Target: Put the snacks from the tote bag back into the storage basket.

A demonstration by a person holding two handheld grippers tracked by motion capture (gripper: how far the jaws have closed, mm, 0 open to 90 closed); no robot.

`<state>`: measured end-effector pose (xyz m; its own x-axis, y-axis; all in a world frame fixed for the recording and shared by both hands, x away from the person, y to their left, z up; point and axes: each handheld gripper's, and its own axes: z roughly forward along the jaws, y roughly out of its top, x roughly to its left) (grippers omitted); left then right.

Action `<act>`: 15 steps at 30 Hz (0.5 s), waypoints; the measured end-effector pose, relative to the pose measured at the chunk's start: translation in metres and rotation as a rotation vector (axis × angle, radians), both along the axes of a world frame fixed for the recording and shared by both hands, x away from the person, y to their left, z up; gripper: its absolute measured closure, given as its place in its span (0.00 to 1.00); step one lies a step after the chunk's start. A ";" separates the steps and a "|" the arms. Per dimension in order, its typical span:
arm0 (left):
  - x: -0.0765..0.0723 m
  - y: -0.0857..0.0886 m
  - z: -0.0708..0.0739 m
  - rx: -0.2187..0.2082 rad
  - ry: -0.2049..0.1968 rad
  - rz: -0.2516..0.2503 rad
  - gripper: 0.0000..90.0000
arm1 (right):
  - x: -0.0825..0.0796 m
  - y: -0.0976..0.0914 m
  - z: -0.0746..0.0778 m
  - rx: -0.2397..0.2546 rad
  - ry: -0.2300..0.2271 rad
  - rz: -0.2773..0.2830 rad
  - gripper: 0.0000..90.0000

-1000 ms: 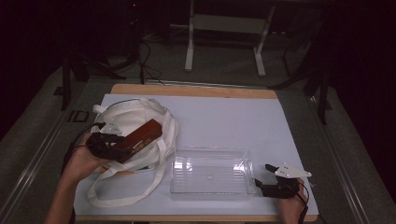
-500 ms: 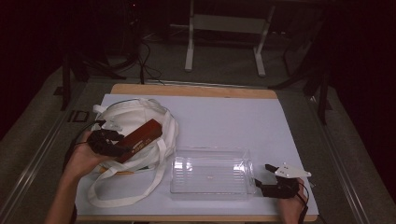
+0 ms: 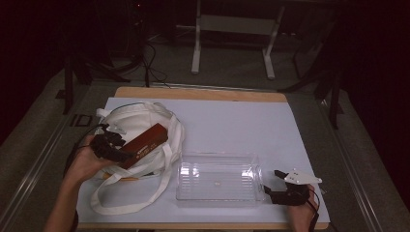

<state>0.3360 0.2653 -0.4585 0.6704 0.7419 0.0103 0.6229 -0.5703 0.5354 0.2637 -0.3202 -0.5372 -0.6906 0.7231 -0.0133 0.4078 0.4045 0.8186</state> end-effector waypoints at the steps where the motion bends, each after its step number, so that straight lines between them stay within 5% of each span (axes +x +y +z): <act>1: 0.000 0.001 -0.001 -0.002 0.004 0.004 0.37 | 0.000 0.000 0.000 0.000 0.000 0.000 0.23; 15: 0.005 0.004 -0.006 0.030 0.078 -0.011 0.40 | 0.000 0.001 0.000 -0.005 0.001 0.002 0.23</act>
